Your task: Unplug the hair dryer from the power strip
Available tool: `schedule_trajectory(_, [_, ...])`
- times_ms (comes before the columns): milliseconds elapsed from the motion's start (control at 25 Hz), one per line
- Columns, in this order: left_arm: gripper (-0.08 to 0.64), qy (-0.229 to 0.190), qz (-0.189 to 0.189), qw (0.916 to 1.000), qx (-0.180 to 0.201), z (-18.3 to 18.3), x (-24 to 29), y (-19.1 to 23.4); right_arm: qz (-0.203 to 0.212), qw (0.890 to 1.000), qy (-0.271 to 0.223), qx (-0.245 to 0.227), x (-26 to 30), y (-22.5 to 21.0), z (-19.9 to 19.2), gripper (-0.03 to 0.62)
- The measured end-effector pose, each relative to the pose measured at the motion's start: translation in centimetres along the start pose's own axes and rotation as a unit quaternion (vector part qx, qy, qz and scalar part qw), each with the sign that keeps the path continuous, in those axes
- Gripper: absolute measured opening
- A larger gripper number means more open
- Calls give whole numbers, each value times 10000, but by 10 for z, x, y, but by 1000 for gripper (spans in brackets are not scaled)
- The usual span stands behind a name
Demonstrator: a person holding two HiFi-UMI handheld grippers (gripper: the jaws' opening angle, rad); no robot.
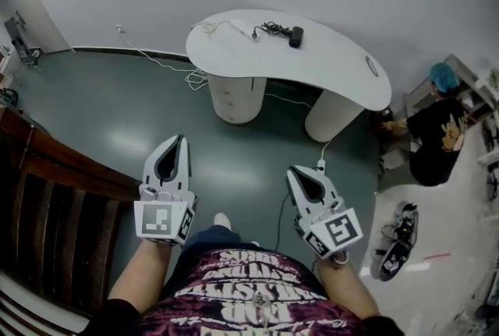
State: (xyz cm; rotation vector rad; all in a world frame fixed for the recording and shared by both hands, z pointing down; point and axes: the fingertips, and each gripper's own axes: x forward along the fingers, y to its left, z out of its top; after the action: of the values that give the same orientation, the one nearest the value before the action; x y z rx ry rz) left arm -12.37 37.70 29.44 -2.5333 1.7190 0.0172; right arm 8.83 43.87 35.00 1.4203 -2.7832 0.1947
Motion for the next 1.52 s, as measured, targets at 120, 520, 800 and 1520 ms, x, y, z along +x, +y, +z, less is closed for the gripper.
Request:
schedule_trajectory(120, [23,96,-130,9998,-66,-4,14,7,15,10000,9,90,17,3,4,35])
schedule_trajectory(520, [23,507,-641,9961,-323,-39,66,21,-368,9988,201,267,58,-22,0,35])
schedule_trajectory(800, [23,431,-723,9946,-611,-52,82,46,-479,9981,391,-17,94,-19,7,35])
schedule_trajectory(1520, [23,641,-1038,9911,-524,-78,94,55,-369,9979,471,229,135,-21,-5,35])
